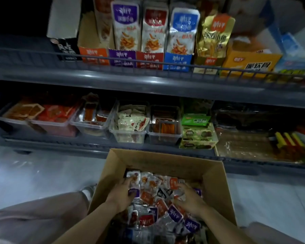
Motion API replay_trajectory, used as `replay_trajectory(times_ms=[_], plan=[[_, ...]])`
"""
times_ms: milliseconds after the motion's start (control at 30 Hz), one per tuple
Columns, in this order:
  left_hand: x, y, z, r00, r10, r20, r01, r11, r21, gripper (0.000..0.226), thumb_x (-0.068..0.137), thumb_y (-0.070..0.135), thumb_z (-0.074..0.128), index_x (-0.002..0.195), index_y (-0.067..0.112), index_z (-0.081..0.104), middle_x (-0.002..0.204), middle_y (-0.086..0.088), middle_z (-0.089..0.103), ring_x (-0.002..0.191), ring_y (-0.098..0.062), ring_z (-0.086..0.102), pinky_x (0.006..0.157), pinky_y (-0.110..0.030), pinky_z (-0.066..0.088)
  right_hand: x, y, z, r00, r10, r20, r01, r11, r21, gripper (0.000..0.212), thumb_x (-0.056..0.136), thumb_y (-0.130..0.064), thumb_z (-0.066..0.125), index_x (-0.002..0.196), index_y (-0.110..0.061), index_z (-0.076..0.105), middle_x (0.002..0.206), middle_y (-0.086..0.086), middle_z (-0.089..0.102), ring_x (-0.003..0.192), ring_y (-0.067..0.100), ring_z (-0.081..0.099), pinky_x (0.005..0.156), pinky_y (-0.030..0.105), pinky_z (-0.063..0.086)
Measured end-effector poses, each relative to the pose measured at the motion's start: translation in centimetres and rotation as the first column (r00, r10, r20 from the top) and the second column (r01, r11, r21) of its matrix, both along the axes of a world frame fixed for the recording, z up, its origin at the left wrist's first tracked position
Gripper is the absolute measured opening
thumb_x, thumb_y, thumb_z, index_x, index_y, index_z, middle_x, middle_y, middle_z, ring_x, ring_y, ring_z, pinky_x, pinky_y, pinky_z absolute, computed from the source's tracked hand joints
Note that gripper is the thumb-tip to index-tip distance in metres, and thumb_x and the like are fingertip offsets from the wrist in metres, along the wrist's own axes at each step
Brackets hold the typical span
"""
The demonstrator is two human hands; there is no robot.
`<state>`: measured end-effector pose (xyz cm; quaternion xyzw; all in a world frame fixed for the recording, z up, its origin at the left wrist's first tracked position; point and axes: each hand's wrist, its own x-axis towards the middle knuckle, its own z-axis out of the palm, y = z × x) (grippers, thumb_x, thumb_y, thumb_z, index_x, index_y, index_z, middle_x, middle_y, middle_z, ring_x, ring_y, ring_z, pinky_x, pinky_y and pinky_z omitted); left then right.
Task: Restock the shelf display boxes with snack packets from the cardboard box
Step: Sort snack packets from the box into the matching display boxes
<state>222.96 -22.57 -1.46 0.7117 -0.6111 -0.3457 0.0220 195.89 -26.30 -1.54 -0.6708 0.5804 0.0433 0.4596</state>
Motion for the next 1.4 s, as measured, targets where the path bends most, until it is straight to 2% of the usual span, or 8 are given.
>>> replay_trajectory(times_ms=[233, 533, 667, 733, 800, 933, 1300, 1400], plan=[[-1.2, -1.8, -5.1, 1.0, 0.016, -0.002, -0.015, 0.979, 0.204, 0.066, 0.097, 0.041, 0.047, 0.152, 0.019, 0.018, 0.156, -0.004, 0.025, 0.14, -0.023, 0.03, 0.11, -0.03, 0.033, -3.2, 0.3, -6.6, 0.988, -0.145, -0.046, 0.152, 0.957, 0.248, 0.081, 0.08, -0.028, 0.076, 0.144, -0.021, 0.027, 0.144, -0.002, 0.038, 0.132, 0.019, 0.04, 0.105, 0.024, 0.036], [-3.8, -3.8, -9.1, 0.991, 0.06, -0.118, -0.023, 0.956, 0.293, 0.067, 0.096, 0.034, 0.052, 0.152, 0.025, 0.016, 0.158, 0.0, 0.021, 0.141, -0.02, 0.03, 0.11, -0.03, 0.035, -1.4, -1.4, -10.5, 0.91, 0.326, -0.256, -0.294, 0.943, 0.157, 0.083, 0.085, -0.038, 0.067, 0.151, -0.022, 0.02, 0.16, 0.0, 0.008, 0.147, 0.026, 0.005, 0.118, 0.041, 0.007], [-3.8, -4.4, -9.5, 0.995, 0.038, -0.094, -0.008, 0.952, 0.305, 0.065, 0.097, 0.036, 0.051, 0.152, 0.025, 0.017, 0.158, 0.002, 0.021, 0.143, -0.02, 0.027, 0.112, -0.032, 0.032, -0.6, -1.4, -11.9, 0.849, 0.429, -0.308, -0.392, 0.903, 0.177, 0.078, 0.08, -0.032, 0.072, 0.145, -0.018, 0.031, 0.157, 0.006, 0.019, 0.144, 0.027, 0.017, 0.116, 0.04, 0.014], [-3.6, -4.5, -9.4, 0.996, 0.031, -0.083, -0.003, 0.949, 0.314, 0.065, 0.097, 0.037, 0.05, 0.152, 0.025, 0.017, 0.158, 0.002, 0.021, 0.142, -0.02, 0.029, 0.112, -0.033, 0.034, -0.9, -1.7, -12.1, 0.768, 0.505, -0.393, -0.487, 0.86, 0.154, 0.059, 0.081, -0.029, 0.069, 0.133, -0.016, 0.045, 0.15, 0.01, 0.034, 0.13, 0.026, 0.042, 0.108, 0.038, 0.035], [-3.4, -4.5, -9.1, 0.996, 0.047, -0.078, -0.02, 0.948, 0.317, 0.067, 0.096, 0.037, 0.052, 0.152, 0.025, 0.018, 0.157, 0.002, 0.023, 0.137, -0.021, 0.037, 0.108, -0.034, 0.04, -1.0, -1.8, -11.7, 0.853, 0.393, -0.344, -0.38, 0.919, 0.107, 0.04, 0.084, -0.025, 0.066, 0.12, -0.017, 0.051, 0.141, 0.012, 0.047, 0.111, 0.021, 0.056, 0.088, 0.031, 0.049], [-3.4, -4.4, -8.3, 0.993, 0.059, -0.098, -0.03, 0.961, 0.275, 0.067, 0.094, 0.038, 0.054, 0.151, 0.026, 0.02, 0.155, 0.001, 0.029, 0.125, -0.021, 0.05, 0.099, -0.034, 0.047, -2.0, -1.7, -11.6, 0.906, 0.226, -0.358, -0.169, 0.968, 0.184, 0.069, 0.074, -0.037, 0.077, 0.134, -0.025, 0.043, 0.142, 0.003, 0.042, 0.128, 0.027, 0.041, 0.103, 0.04, 0.034], [-4.8, -2.6, -6.9, 0.997, -0.049, -0.06, 0.068, 0.929, 0.364, 0.062, 0.097, 0.043, 0.046, 0.151, 0.024, 0.022, 0.153, -0.001, 0.032, 0.137, -0.021, 0.035, 0.109, -0.029, 0.033, -1.8, 1.5, -11.2, 0.992, -0.092, -0.09, 0.112, 0.963, 0.245, 0.015, 0.087, -0.016, 0.066, 0.099, -0.025, 0.064, 0.103, 0.0, 0.065, 0.103, 0.015, 0.059, 0.076, 0.01, 0.041], [-5.1, -3.0, -5.4, 0.992, -0.023, -0.122, 0.066, 0.93, 0.362, 0.061, 0.095, 0.041, 0.052, 0.148, 0.025, 0.027, 0.149, 0.001, 0.038, 0.129, -0.017, 0.045, 0.103, -0.026, 0.039, -1.7, -0.3, -9.4, 0.998, -0.053, -0.042, 0.061, 0.97, 0.235, 0.018, 0.086, -0.027, 0.066, 0.08, -0.04, 0.056, 0.087, -0.013, 0.062, 0.093, 0.011, 0.062, 0.085, 0.025, 0.049]])
